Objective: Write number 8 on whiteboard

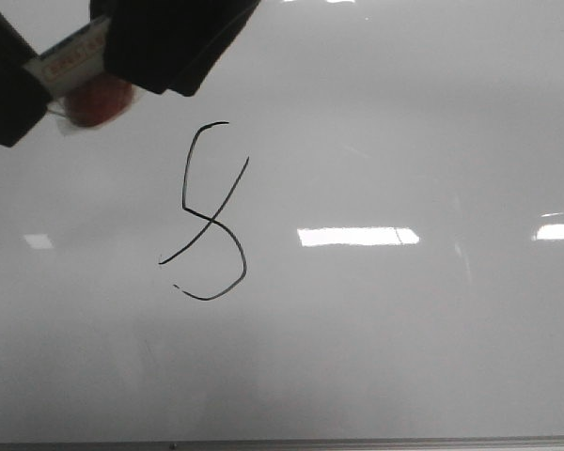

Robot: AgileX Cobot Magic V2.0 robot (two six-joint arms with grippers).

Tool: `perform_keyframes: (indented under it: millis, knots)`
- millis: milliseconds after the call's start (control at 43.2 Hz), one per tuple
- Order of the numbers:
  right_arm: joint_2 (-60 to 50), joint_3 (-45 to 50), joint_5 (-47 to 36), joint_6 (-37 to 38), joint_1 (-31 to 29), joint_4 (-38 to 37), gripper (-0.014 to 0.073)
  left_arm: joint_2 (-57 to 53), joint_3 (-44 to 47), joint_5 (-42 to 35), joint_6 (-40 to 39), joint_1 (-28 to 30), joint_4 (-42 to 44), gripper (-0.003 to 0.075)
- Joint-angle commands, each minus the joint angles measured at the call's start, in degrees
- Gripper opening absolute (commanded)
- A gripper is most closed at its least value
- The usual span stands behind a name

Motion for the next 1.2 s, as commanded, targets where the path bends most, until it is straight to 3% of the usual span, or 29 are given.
perform_keyframes:
  millis: [0,46,208,255,301,556,787,972,1181]
  knots:
    - [-2.24,-2.14,-4.38,-0.44,0.12,0.98,-0.0011,-0.47,-1.96,-2.67,-0.35,-0.50,-1.56,-0.0021]
    - [-2.24,-2.14,-4.30,-0.44,0.12,0.98,0.0049,-0.47,-1.96,-2.67,-0.35,-0.50,-1.56,-0.0021]
    - [-2.24,-2.14,-3.69,2.76,0.07,0.98,0.0454,-0.47,-1.96,-2.40,-0.94,-0.50,-1.56,-0.0021]
    - [-2.32,-2.14,-3.50,4.18,0.01,0.98,0.0526,-0.47,-1.75,-2.40,-2.99,-0.24,-1.47,-0.0021]
    - [-2.70,-2.09,-3.13,6.18,-0.50,0.98,0.0541,-0.35,-1.24,-2.40,-5.82,0.37,-0.57,-0.0021]
    - [-9.71,3.19,-4.30,12.90,-8.56,0.98,0.0463,-0.34,1.70,-2.26,-17.85,9.18,2.53,-0.0020]
    - [-22.40,18.30,-11.83,24.73,-21.13,0.98,0.0444,-0.34,3.97,-6.10,-28.37,24.44,2.43,-0.0021]
    - [-34.39,33.29,-17.77,38.60,-34.01,0.98,0.0211,-0.34,8.91,-15.63,-31.46,33.61,-0.32,-0.0021]
    - [-45.99,44.10,-20.05,40.15,-39.98,0.98,-0.0012,-0.34,19.34,-37.25,-31.46,35.07,-7.67,-0.0021]
